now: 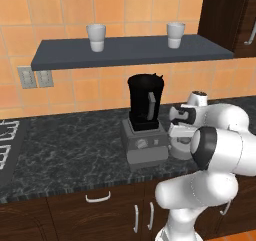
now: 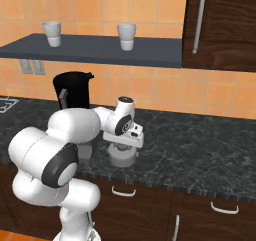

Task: Close the lid blender by securely placing the lid on top.

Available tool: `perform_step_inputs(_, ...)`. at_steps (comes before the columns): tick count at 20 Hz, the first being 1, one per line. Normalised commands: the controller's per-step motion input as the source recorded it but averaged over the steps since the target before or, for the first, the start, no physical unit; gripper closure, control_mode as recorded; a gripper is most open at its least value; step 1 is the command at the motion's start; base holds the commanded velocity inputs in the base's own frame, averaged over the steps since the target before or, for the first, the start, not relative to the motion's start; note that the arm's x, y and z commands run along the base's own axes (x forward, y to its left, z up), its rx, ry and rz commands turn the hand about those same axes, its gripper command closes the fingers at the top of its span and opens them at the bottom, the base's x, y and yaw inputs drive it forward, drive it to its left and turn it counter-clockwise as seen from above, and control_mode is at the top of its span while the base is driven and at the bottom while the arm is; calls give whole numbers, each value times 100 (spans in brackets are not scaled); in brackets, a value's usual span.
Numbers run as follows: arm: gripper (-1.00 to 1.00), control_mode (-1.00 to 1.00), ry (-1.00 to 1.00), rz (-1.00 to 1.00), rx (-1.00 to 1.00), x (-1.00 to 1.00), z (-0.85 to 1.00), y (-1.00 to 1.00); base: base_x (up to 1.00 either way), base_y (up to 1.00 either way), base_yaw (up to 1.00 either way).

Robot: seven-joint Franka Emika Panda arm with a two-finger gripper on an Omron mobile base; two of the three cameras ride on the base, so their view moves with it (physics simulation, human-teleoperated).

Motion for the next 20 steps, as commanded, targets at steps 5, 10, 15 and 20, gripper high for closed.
perform_step_inputs(5,100,-100,-17,0,0,-14,97,3,0,0,0)
perform_step_inputs(10,100,-100,-24,0,2,-30,100,11,0,0,0)
perform_step_inputs(15,100,-100,-20,0,3,-24,100,30,0,0,0)
perform_step_inputs(20,100,-100,-23,0,1,-12,100,38,0,0,0)
